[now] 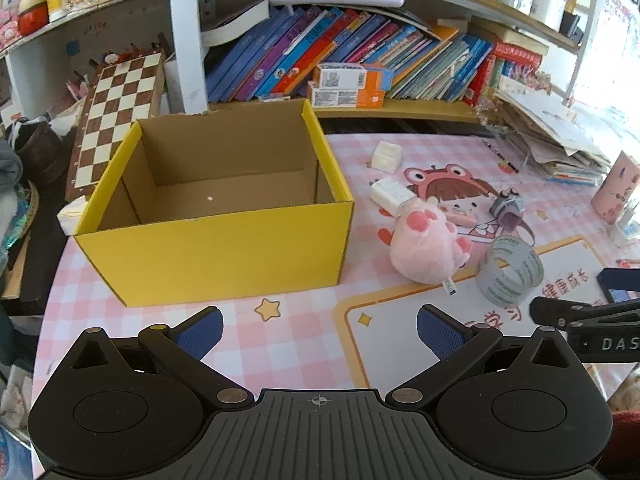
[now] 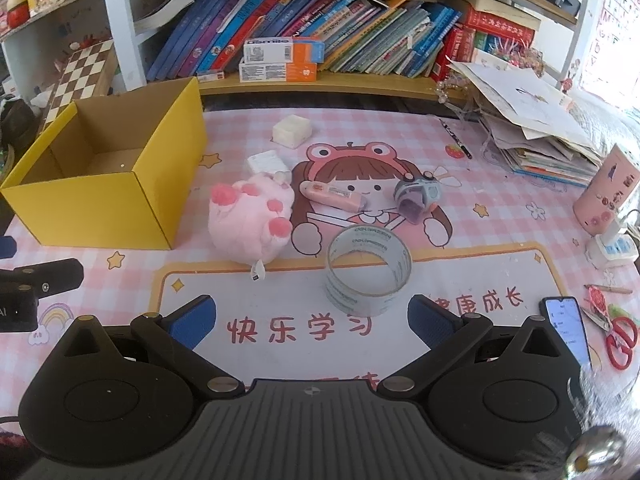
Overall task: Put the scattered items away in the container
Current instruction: 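Move the left tool toward the pink plush while the right tool approaches the tape roll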
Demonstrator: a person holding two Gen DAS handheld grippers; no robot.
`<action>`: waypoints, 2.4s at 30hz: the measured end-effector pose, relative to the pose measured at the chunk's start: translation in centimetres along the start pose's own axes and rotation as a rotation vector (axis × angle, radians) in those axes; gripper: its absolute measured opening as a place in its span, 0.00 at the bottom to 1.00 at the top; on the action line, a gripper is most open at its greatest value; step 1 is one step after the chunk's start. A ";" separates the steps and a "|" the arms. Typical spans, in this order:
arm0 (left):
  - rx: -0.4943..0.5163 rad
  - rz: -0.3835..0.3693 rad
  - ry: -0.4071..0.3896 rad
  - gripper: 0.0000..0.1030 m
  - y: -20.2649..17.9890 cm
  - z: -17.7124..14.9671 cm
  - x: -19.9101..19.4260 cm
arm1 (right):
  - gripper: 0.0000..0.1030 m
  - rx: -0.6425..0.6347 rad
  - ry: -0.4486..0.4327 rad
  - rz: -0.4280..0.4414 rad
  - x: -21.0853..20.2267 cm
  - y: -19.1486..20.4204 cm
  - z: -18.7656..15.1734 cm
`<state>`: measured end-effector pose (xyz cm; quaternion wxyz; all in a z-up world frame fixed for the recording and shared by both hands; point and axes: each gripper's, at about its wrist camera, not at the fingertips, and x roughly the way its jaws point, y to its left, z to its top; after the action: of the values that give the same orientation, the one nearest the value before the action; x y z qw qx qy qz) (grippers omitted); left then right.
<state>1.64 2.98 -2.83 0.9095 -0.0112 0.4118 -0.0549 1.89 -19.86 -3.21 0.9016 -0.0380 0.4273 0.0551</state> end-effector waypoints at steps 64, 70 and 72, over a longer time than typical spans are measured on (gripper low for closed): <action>-0.032 0.063 0.023 1.00 -3.9 0.1 0.3 | 1.00 -0.056 0.001 0.107 1.2 -3.4 0.7; -0.037 0.078 0.036 1.00 -5.1 0.3 0.8 | 1.00 -0.052 0.005 0.123 1.7 -4.9 0.8; -0.031 0.082 0.038 1.00 -5.7 0.3 0.9 | 1.00 -0.054 0.006 0.128 1.8 -5.4 0.8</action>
<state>2.00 -2.79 -2.93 0.9027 -0.0075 0.4301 -0.0114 4.38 -25.03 -3.96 0.8936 -0.0350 0.4298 0.1242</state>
